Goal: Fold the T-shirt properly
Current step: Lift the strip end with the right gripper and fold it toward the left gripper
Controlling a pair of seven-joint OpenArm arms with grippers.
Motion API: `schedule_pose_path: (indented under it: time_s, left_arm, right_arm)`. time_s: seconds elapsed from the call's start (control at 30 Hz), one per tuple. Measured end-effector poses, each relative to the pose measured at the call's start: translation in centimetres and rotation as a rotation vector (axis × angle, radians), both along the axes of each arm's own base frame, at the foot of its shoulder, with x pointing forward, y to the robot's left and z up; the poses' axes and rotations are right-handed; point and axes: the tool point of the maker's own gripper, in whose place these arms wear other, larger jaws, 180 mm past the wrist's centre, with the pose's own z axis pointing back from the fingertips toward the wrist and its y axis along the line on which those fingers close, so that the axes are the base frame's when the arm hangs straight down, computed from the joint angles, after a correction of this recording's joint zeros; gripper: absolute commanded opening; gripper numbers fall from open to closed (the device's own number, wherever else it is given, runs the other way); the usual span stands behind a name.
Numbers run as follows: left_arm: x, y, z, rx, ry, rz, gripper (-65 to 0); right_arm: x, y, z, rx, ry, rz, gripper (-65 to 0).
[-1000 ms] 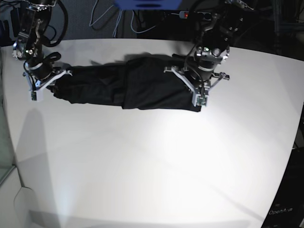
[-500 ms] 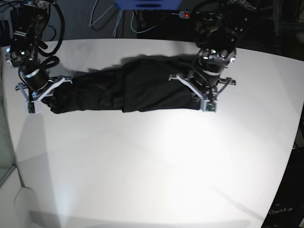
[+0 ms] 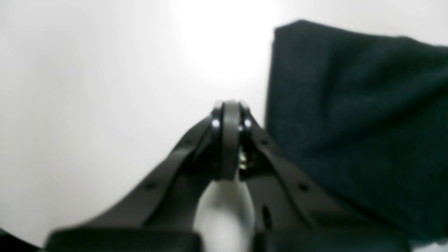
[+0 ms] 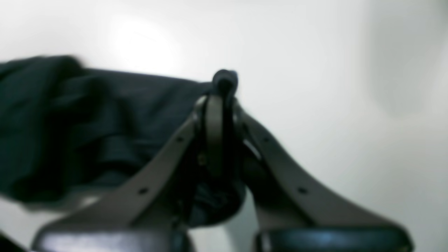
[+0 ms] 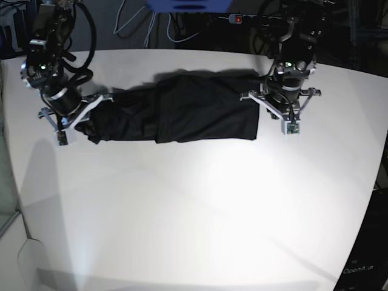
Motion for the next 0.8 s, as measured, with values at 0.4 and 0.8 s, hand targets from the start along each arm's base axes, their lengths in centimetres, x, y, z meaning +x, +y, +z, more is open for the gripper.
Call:
schedule_pose_path:
  time_s: [0.4,0.8]
  left_arm:
    - [-1.5,4.5,-1.5,0.07,0.058,0.065,-65.0]
    - [-0.4,5.0,-2.6,0.085,0.057,0.088,-65.0]
  right_arm:
    - [0.9,5.0,0.5,0.09,-0.026,0.061,-65.0]
    - [1.2,10.5,2.6,0.157,-0.08,0.166,-65.0]
